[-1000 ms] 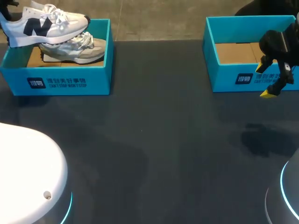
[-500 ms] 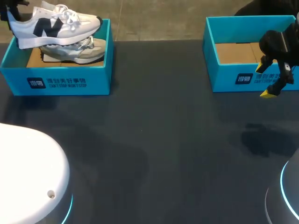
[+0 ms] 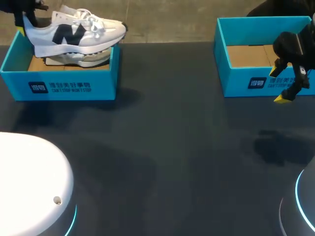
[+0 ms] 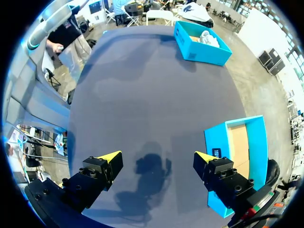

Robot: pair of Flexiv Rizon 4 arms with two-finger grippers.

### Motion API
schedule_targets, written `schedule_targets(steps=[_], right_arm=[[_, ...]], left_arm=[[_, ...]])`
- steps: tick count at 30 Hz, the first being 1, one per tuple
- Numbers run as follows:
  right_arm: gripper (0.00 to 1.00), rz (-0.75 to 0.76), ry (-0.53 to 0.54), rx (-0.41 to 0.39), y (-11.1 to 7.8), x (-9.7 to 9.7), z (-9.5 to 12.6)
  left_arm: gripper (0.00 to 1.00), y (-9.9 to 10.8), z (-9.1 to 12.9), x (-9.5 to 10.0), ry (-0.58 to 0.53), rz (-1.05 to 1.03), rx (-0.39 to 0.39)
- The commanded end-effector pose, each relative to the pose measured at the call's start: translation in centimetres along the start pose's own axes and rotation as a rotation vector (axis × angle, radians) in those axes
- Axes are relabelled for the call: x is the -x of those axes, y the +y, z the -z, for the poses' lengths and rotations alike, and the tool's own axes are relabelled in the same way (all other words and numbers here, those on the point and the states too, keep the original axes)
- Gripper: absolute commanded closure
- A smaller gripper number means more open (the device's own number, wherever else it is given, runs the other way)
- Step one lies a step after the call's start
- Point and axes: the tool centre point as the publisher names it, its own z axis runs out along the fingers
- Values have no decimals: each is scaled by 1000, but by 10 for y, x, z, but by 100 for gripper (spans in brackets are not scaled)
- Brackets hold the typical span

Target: Take the shoe out of the shoebox, open the shoe tongue, remove and reinsert the insole, then place the shoe into the shoebox

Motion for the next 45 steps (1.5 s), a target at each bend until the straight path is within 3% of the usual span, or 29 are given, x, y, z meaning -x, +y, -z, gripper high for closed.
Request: schedule_targets(steps=[1, 13, 25, 45], right_arm=[[0, -1, 1, -3, 1, 0, -1], [0, -1, 1, -3, 1, 0, -1], [0, -1, 1, -3, 1, 0, -1], [0, -1, 1, -3, 1, 0, -1]], left_arm=[[100, -12, 3, 20, 22, 9, 56], [100, -36, 21, 76, 149, 47, 36], [100, -64, 32, 124, 158, 30, 28], [100, -121, 35, 212, 188, 26, 86]])
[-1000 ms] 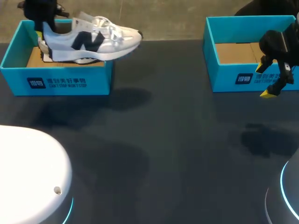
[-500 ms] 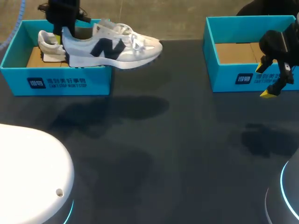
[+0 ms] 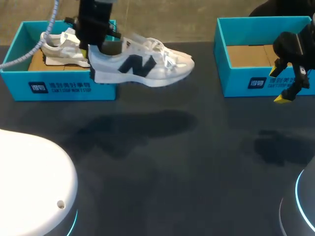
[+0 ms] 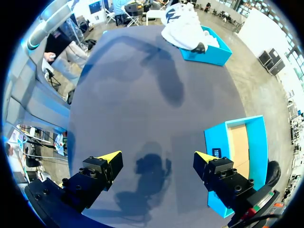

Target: Take the shoe out of the shoebox, open the shoe tongue, remove and reinsert the insole, then place the shoe into the shoebox

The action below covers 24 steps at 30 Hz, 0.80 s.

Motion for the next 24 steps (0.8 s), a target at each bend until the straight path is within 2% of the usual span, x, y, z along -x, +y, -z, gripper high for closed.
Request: schedule_targets(steps=[1, 17, 24], right_arm=[[0, -1, 0, -3, 0, 0, -1], [0, -1, 0, -3, 0, 0, -1], [0, -1, 0, -3, 0, 0, -1]], left_arm=[[100, -14, 6, 12, 6, 3, 6], [100, -55, 9, 59, -10, 11, 1], [100, -68, -2, 74, -33, 18, -11]])
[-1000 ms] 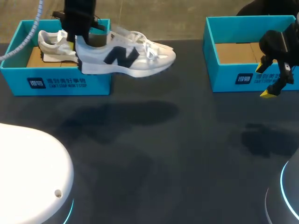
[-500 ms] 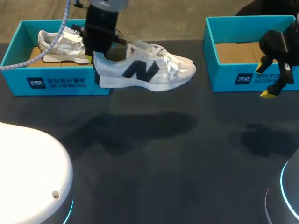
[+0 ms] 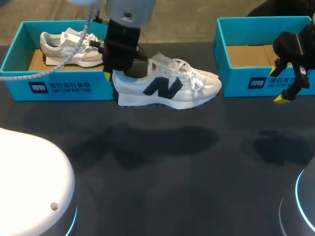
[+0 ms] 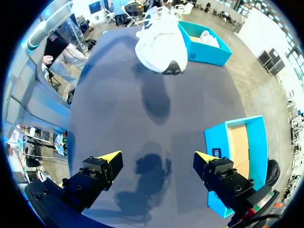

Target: Take the shoe out of the shoebox, open the shoe tongue, remove and reinsert the insole, then place the shoe into the shoebox

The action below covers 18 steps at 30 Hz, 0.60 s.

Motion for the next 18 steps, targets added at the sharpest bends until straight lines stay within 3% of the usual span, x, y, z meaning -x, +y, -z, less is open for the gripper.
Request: schedule_targets(steps=[1, 18], right_arm=[[0, -1, 0, -3, 0, 0, -1], [0, -1, 0, -3, 0, 0, -1]], left_arm=[[100, -5, -10, 7, -19, 9, 2], [100, -26, -64, 37, -54, 30, 94]])
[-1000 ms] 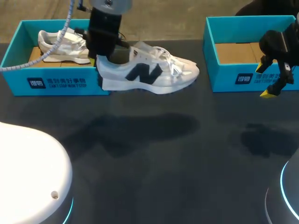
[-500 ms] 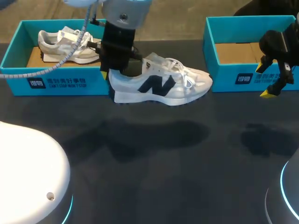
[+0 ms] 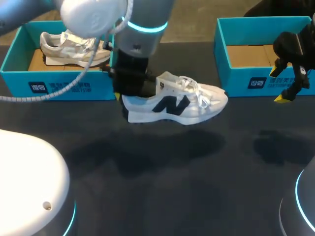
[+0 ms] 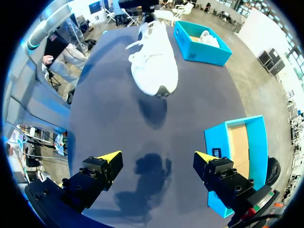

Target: Take the shoe out of the shoebox, open the shoe tongue, remove and reinsert the insole, then place the shoe into the shoebox

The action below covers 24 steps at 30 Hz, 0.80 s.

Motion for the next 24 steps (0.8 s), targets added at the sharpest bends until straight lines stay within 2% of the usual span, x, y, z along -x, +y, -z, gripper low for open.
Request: schedule_targets(steps=[1, 9, 14, 20, 24], right_arm=[[0, -1, 1, -3, 0, 0, -1], [0, -1, 1, -3, 0, 0, -1], [0, -1, 1, -3, 0, 0, -1], [0, -1, 1, -3, 0, 0, -1], [0, -1, 1, -3, 0, 0, -1]], left_arm=[[100, -10, -23, 2, -32, 7, 16], [100, -22, -62, 7, -35, 53, -24], [100, -27, -79, 8, -41, 65, -28], [100, -33, -99, 18, -31, 66, -61], [100, -38, -111, 21, -34, 76, -51]])
